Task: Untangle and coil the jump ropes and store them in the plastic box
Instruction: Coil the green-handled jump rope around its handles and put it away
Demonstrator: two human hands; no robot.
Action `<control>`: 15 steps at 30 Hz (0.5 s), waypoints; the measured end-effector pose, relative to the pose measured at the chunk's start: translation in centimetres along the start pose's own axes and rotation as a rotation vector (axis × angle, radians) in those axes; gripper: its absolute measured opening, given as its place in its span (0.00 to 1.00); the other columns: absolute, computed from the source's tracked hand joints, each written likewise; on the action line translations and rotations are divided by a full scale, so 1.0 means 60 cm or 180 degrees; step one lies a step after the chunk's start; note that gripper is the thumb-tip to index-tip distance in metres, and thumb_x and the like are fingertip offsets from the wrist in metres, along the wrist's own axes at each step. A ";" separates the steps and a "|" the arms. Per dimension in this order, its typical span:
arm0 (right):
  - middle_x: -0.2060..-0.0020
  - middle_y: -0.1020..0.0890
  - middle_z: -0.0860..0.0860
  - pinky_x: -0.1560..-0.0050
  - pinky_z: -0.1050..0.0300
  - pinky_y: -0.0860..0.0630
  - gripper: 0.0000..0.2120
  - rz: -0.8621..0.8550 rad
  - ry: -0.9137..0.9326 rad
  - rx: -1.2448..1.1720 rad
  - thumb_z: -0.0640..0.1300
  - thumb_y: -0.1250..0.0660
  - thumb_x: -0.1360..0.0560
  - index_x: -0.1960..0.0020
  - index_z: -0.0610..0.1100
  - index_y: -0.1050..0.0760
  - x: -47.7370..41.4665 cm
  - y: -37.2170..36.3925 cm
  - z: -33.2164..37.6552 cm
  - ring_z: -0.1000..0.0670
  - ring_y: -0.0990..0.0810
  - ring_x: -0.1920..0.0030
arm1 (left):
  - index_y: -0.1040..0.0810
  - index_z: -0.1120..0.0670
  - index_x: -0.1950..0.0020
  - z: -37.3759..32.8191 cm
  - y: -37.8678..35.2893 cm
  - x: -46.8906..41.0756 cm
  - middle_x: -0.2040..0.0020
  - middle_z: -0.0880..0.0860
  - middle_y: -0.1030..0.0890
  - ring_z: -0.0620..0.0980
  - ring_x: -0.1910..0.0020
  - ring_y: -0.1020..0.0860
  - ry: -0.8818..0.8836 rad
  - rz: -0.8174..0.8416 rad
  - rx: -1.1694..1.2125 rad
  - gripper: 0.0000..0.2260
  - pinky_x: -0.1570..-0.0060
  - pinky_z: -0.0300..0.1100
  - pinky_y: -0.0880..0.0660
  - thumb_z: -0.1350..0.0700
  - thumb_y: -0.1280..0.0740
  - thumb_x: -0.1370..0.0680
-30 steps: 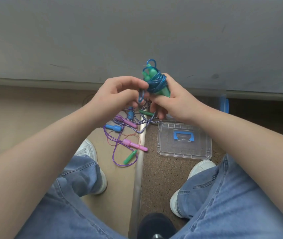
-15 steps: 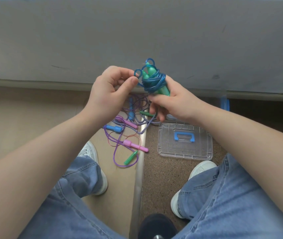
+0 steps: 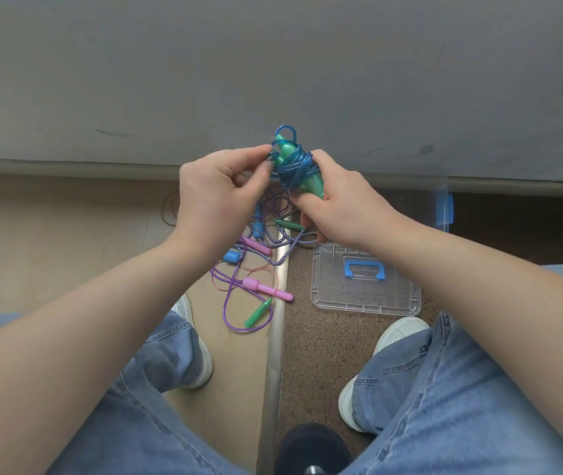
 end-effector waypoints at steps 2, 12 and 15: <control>0.58 0.16 0.49 0.54 0.47 0.19 0.11 -0.0041 -0.0034 0.0027 0.52 0.36 0.22 0.42 0.54 0.33 -0.002 0.000 -0.003 0.47 0.18 0.64 | 0.15 0.50 0.42 0.000 -0.006 0.001 0.68 0.51 0.21 0.38 0.68 0.29 -0.0196 0.0013 -0.0212 0.09 0.60 0.33 0.29 0.54 0.29 0.22; 0.57 0.19 0.45 0.57 0.50 0.25 0.16 -0.0262 0.0232 0.0513 0.50 0.37 0.22 0.34 0.52 0.33 0.003 0.015 0.010 0.40 0.21 0.58 | 0.16 0.49 0.42 0.005 -0.011 -0.003 0.56 0.45 0.13 0.39 0.54 0.16 0.0901 -0.0003 0.0732 0.13 0.46 0.39 0.20 0.56 0.25 0.26; 0.59 0.20 0.45 0.59 0.50 0.26 0.17 -0.0303 0.0258 0.0552 0.49 0.37 0.22 0.34 0.53 0.33 0.004 0.018 0.012 0.39 0.22 0.59 | 0.19 0.47 0.48 0.008 -0.010 -0.008 0.61 0.47 0.14 0.43 0.58 0.15 0.1046 -0.0025 0.0763 0.10 0.51 0.43 0.18 0.54 0.23 0.27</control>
Point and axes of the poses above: each hand's wrist, its own x-axis away from the middle knuckle, its own y-axis out of the back of the hand, z = x × y, the point moved 5 cm from there along -x, towards the middle knuckle
